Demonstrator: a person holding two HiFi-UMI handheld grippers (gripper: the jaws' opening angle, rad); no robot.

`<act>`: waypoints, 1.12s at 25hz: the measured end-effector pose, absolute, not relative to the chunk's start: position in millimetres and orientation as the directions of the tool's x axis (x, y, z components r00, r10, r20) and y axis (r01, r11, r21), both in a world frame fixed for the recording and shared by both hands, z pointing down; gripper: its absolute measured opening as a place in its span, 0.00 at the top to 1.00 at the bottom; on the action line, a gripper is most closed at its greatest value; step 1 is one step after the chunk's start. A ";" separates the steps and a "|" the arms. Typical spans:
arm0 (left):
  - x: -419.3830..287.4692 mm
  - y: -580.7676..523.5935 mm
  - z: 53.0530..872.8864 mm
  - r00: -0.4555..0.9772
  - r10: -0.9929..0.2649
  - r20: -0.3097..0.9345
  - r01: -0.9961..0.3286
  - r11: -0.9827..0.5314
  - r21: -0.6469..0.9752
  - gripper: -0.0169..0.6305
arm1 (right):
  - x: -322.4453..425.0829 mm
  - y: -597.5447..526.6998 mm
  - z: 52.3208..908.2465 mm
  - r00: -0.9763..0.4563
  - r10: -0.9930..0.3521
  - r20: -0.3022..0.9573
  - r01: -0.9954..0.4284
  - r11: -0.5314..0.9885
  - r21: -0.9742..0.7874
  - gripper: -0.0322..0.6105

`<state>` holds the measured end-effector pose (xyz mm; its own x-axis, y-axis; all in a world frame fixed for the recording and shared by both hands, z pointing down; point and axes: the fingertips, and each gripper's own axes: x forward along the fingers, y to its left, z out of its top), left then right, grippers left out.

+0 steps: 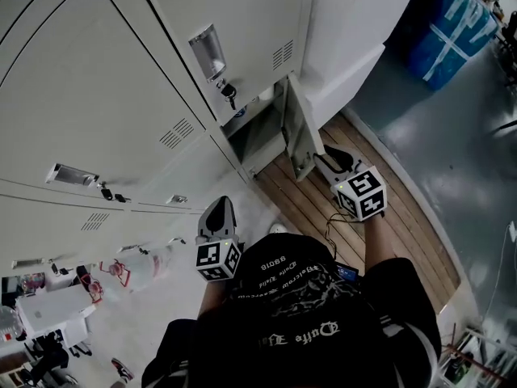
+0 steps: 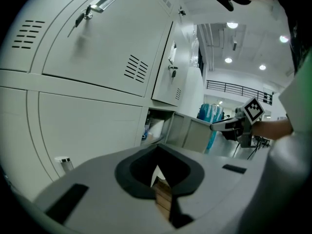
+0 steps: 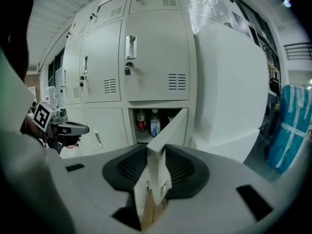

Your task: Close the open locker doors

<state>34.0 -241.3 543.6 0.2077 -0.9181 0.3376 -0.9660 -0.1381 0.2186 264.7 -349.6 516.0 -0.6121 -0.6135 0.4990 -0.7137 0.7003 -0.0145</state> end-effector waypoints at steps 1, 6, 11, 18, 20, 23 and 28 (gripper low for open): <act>34.4 -241.2 544.6 0.207 -0.917 0.341 -0.967 -0.138 0.216 0.96 | 257.6 -347.7 515.7 -0.626 -0.605 0.493 -0.705 0.709 -0.024 0.76; 24.6 -239.3 545.8 0.181 -0.920 0.347 -0.971 -0.110 0.213 0.96 | 215.9 -340.6 515.3 -0.704 -0.551 0.449 -0.637 0.769 -0.055 0.75; 2.5 -231.1 545.7 0.126 -0.926 0.356 -0.977 -0.054 0.206 0.96 | 169.7 -341.5 517.8 -0.759 -0.486 0.433 -0.562 0.825 -0.058 0.75; -26.5 -211.0 548.2 0.028 -0.928 0.372 -0.977 0.054 0.208 0.96 | 120.0 -358.6 520.9 -0.795 -0.442 0.415 -0.502 0.864 -0.043 0.78; -33.7 -204.5 550.0 0.001 -0.925 0.380 -0.974 0.085 0.208 0.96 | 106.3 -365.3 521.8 -0.802 -0.435 0.410 -0.491 0.871 -0.036 0.79; -42.9 -195.6 552.2 -0.034 -0.919 0.393 -0.970 0.124 0.207 0.96 | 87.5 -377.4 523.2 -0.804 -0.436 0.405 -0.487 0.873 -0.027 0.80; -57.1 -180.7 553.1 -0.097 -0.908 0.407 -0.962 0.190 0.194 0.96 | 65.9 -401.0 530.5 -0.779 -0.464 0.422 -0.507 0.862 0.011 0.83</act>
